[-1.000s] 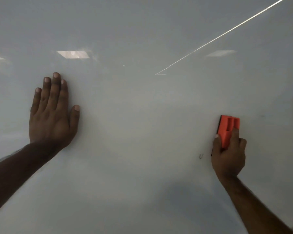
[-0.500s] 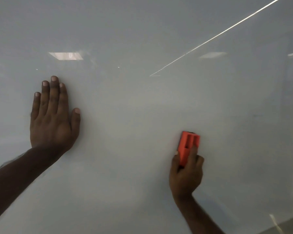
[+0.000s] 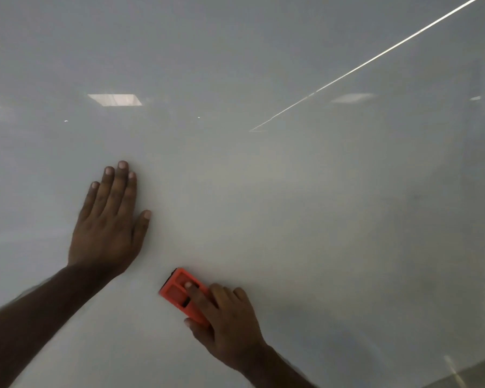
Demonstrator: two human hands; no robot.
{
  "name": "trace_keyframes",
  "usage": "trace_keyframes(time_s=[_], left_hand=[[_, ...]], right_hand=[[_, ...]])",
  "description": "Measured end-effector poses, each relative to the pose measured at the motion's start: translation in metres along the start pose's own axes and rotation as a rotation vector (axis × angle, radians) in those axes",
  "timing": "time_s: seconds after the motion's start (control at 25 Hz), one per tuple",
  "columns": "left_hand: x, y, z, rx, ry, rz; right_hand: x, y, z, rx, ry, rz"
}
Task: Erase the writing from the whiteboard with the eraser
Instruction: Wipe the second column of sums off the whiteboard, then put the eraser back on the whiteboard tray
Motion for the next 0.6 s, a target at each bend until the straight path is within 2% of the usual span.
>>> trace_keyframes(time_s=[0.2,0.4,0.48,0.6], left_hand=[[0.007,0.052,-0.017,-0.134,0.162,-0.012],[0.017,0.140,-0.029,-0.341,0.277,0.289],[0.015,0.169,-0.026,-0.389,0.239,0.287],[0.008,0.198,-0.020,-0.370,0.209,0.228]], right_hand=[[-0.001,0.012,-0.002,-0.048,-0.042,-0.072],[-0.006,0.016,0.000,-0.031,-0.063,-0.120],[-0.017,0.020,0.005,-0.062,-0.084,-0.142],[-0.037,0.026,0.014,-0.104,-0.089,-0.170]])
Point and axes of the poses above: each hand's wrist, its own y-axis away from the middle knuckle, its own z-axis out of the palm, x = y × z, the point moved 1 cm from there along -y, towards the middle knuckle, and after that the axes turned 1 degree about x, right-handed, at the moved point
